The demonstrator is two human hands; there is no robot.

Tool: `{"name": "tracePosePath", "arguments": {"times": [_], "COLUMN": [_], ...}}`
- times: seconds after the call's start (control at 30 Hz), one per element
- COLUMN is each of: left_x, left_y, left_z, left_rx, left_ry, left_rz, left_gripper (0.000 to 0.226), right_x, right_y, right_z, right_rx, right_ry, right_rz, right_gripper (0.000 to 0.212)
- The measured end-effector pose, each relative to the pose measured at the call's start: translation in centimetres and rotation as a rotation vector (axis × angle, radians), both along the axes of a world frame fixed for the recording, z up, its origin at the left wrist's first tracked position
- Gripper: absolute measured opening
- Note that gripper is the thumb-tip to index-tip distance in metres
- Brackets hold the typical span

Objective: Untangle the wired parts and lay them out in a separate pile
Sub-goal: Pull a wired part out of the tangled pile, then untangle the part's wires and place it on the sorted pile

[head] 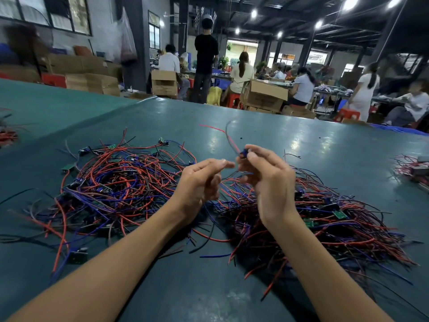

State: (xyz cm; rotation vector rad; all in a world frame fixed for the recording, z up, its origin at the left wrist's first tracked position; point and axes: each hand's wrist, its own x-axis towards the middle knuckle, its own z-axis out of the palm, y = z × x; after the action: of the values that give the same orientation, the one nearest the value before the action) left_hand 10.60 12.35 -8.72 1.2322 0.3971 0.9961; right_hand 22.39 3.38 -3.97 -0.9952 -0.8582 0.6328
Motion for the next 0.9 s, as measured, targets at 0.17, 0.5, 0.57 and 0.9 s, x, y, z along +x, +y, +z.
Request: {"name": "tracePosePath", "arguments": {"times": [0.17,0.5,0.57,0.9], "left_x": [0.5,0.2,0.1,0.1], "left_y": [-0.3,-1.5,-1.5,-1.5], "left_z": [-0.5,-0.5,-0.6,-0.7], "left_rx": [0.061,0.545,0.548,0.562], "left_ry": [0.199,0.569,0.57,0.567], "left_rz": [0.025,-0.116,-0.134,-0.175], "left_gripper": [0.032,0.046,0.046,0.05], "right_x": [6.2,15.3,15.8,13.4], "right_y": [2.5,6.6,6.9,8.2], "right_z": [3.9,3.3,2.5,4.0], "right_rx": [-0.278,-0.863,-0.916,-0.769], "right_ry": [0.176,0.1,0.062,-0.763], "right_rz": [-0.196,-0.209,-0.225,-0.662], "right_gripper": [0.01,0.017,0.015,0.012]}}
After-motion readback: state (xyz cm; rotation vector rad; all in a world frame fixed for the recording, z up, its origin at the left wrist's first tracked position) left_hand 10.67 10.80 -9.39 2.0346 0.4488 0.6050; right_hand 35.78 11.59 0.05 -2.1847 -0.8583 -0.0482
